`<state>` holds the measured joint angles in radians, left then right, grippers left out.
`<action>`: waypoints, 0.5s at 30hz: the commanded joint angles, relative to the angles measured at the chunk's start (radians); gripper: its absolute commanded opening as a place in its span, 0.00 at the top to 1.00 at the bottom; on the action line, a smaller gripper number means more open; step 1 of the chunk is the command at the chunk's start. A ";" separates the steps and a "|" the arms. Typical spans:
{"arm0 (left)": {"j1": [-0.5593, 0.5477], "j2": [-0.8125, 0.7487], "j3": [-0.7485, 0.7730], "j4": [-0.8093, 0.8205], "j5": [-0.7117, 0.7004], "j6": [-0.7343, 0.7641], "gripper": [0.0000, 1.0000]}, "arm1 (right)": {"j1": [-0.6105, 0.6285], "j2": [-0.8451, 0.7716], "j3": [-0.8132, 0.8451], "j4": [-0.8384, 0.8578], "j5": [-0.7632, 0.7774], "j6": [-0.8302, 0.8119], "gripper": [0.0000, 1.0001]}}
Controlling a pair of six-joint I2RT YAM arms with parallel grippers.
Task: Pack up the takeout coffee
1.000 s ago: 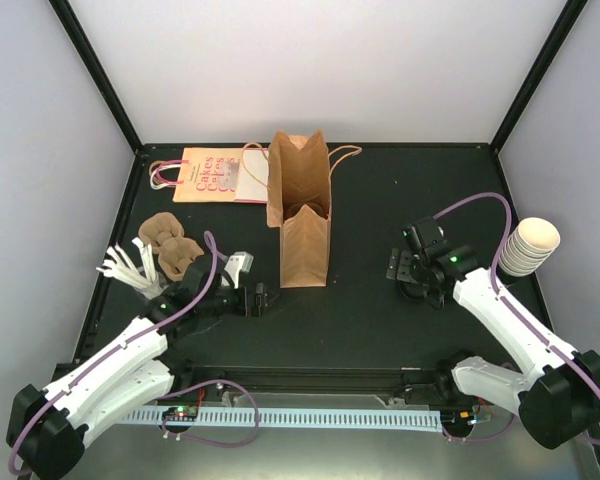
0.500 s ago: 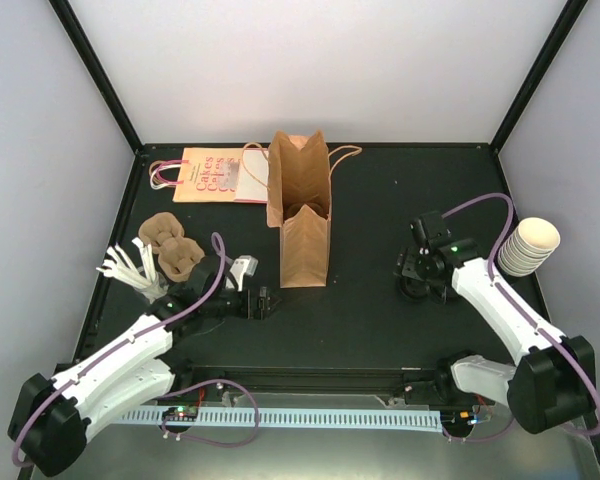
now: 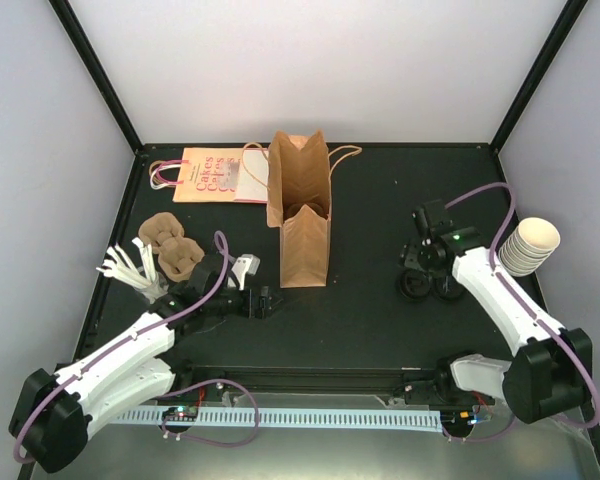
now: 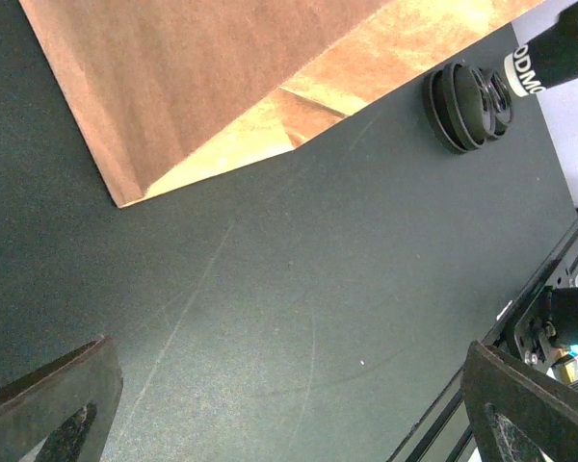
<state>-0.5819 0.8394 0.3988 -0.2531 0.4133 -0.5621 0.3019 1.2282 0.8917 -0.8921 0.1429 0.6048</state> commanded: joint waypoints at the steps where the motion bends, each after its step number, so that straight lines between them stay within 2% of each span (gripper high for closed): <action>1: 0.004 -0.013 0.010 0.023 0.030 0.025 0.01 | -0.006 -0.048 0.166 -0.128 0.151 0.016 0.19; 7: 0.004 -0.021 0.035 -0.004 0.069 0.023 0.01 | -0.009 0.093 0.497 -0.456 0.422 0.175 0.19; 11: 0.004 -0.040 0.069 -0.053 0.081 0.037 0.01 | -0.060 0.169 0.688 -0.573 0.433 0.178 0.19; 15: 0.004 -0.063 0.105 -0.111 0.089 0.048 0.01 | -0.167 0.202 0.850 -0.602 0.388 0.141 0.20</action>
<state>-0.5819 0.8062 0.4313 -0.3050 0.4656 -0.5446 0.2226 1.4181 1.6135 -1.3739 0.4961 0.7425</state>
